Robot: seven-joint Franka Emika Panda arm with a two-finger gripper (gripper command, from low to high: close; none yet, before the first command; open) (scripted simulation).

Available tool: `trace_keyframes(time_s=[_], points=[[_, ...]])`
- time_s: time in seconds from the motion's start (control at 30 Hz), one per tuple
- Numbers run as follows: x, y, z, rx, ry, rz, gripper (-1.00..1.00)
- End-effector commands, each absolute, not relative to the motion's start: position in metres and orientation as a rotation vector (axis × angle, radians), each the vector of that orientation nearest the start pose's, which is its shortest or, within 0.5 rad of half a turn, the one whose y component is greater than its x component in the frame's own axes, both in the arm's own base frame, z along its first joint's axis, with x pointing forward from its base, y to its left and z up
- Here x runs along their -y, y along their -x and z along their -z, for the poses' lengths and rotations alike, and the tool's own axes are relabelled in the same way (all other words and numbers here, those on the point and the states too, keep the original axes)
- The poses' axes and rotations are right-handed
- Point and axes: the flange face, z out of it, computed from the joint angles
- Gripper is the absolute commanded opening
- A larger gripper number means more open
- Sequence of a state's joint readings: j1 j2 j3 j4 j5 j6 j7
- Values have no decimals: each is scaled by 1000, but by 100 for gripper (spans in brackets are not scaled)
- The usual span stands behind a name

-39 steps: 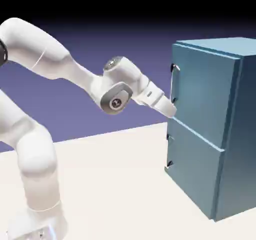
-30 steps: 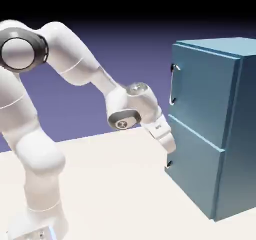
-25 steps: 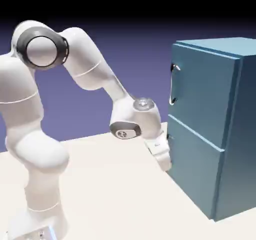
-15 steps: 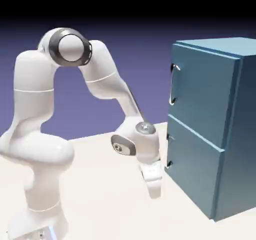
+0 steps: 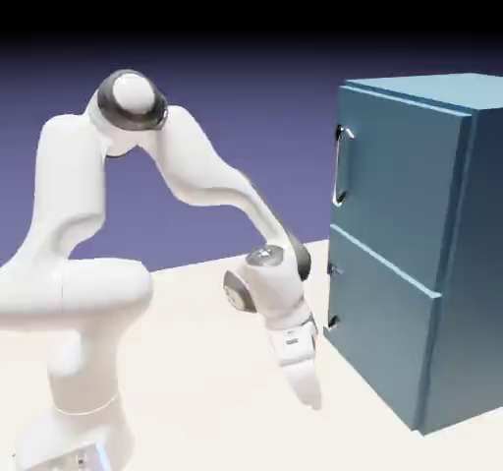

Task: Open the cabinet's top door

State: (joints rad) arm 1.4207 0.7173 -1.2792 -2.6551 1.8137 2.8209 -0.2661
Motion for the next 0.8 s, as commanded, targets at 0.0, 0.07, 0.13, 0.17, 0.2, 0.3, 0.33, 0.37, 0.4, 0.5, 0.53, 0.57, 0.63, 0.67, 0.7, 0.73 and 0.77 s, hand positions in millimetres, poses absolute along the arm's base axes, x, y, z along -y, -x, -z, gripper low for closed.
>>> trace_keyframes(time_s=[0.0,0.07,0.13,0.17,0.2,0.3,0.33,0.37,0.4,0.5,0.53,0.57,0.63,0.67,0.7,0.73,0.77], points=[[76,-378,-220,-1684,2539,785,0],[72,-383,-237,-1644,2506,913,0],[65,-389,-257,-1589,2464,1042,0],[60,-392,-267,-1556,2439,1106,0],[55,-395,-278,-1520,2411,1170,0],[34,-401,-313,-1394,2311,1352,0],[26,-403,-326,-1346,2272,1409,0],[16,-404,-339,-1296,2231,1463,0],[7,-405,-352,-1244,2187,1515,0],[-27,-402,-392,-1078,2040,1650,0],[-39,-400,-406,-1020,1986,1687,0],[-52,-397,-420,-961,1930,1722,0],[-79,-387,-449,-843,1812,1778,0],[-92,-382,-462,-788,1755,1798,0],[-92,-382,-462,-788,1755,1798,0],[-92,-393,-462,-787,1755,1799,0],[-91,-402,-462,-787,1756,1799,0]])
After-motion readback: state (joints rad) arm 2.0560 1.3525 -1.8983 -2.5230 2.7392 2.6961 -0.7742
